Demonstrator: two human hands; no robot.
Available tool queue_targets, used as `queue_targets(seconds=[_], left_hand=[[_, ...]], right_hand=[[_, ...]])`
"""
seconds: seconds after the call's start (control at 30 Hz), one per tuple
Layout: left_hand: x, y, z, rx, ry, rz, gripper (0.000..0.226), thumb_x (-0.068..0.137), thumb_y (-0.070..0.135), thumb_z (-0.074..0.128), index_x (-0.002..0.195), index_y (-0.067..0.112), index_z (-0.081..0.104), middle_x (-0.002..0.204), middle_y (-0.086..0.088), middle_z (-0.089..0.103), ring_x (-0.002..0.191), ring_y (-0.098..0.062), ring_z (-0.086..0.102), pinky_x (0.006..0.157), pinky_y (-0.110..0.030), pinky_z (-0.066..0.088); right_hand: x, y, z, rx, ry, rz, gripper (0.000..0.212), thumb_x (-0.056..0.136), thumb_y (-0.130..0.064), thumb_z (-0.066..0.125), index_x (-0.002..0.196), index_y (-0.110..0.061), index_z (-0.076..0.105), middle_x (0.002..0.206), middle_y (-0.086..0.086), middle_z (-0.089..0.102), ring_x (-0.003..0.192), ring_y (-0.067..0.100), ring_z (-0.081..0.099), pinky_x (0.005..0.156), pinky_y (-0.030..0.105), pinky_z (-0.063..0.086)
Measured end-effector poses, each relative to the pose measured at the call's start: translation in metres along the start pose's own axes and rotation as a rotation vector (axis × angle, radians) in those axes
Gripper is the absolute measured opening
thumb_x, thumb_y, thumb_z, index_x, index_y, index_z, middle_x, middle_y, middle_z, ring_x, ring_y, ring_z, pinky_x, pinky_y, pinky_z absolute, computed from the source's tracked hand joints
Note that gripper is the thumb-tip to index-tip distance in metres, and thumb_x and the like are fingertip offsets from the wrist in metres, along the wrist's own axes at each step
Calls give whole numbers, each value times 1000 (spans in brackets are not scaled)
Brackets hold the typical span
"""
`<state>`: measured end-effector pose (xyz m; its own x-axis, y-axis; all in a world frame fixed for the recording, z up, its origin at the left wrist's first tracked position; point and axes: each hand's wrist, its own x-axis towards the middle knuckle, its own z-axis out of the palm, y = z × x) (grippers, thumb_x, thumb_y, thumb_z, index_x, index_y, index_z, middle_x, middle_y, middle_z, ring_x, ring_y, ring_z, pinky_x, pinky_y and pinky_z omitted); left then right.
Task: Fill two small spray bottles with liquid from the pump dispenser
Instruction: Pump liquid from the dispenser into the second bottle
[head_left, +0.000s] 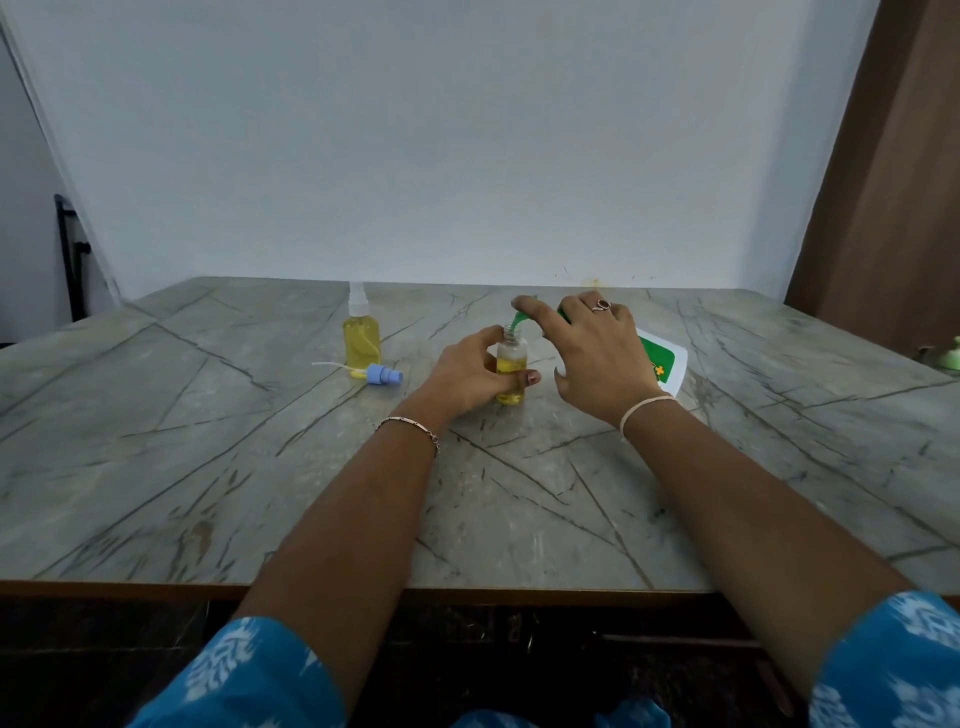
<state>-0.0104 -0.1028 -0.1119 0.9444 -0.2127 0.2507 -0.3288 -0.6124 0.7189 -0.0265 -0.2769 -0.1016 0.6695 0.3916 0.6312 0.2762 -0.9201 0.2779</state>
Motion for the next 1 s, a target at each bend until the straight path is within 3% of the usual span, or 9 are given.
queue_targets(seconds=[0.1,0.17,0.33,0.63,0.77,1.0], left_hand=[[-3,4,0,7,8,6,61,78,47,73,129,24,50,105,-7,71,99,-22,64,89,-30,45],[-3,5,0,8,8,5,60,78,47,72,129,24,50,105,-8,70,99,-23,64,92,-32,46],[-3,4,0,3,14,-18,73,77,48,73,138,22,44,112,-7,68,104,-22,62,97,-33,45],[-4,5,1,3,14,-9,68,75,48,74,133,25,48,107,-7,70,100,-22,64,98,-37,47],[-4,5,1,11,16,-1,64,76,47,74,131,24,50,110,-7,69,102,-22,63,96,-36,47],[-8,10,-1,15,15,-14,65,78,45,73,133,23,46,111,-9,67,103,-23,61,90,-30,44]], right_hand=[[2,-1,-1,26,-15,13,85,74,-20,69,143,-32,20,112,9,57,114,33,48,93,47,41],[3,-4,-2,48,-3,24,79,75,-20,69,140,-31,27,113,9,57,114,33,48,94,47,40],[5,-6,-1,58,14,23,74,75,-22,69,137,-30,31,114,8,58,113,32,49,92,47,41],[0,2,-3,44,20,-25,100,74,-30,68,151,-36,4,99,7,56,102,30,52,83,43,44],[0,0,-4,54,7,-18,99,76,-44,67,152,-36,4,100,7,57,102,31,53,82,44,46],[5,-8,-3,32,-35,55,82,75,-17,68,140,-33,20,112,10,58,111,33,51,90,46,42]])
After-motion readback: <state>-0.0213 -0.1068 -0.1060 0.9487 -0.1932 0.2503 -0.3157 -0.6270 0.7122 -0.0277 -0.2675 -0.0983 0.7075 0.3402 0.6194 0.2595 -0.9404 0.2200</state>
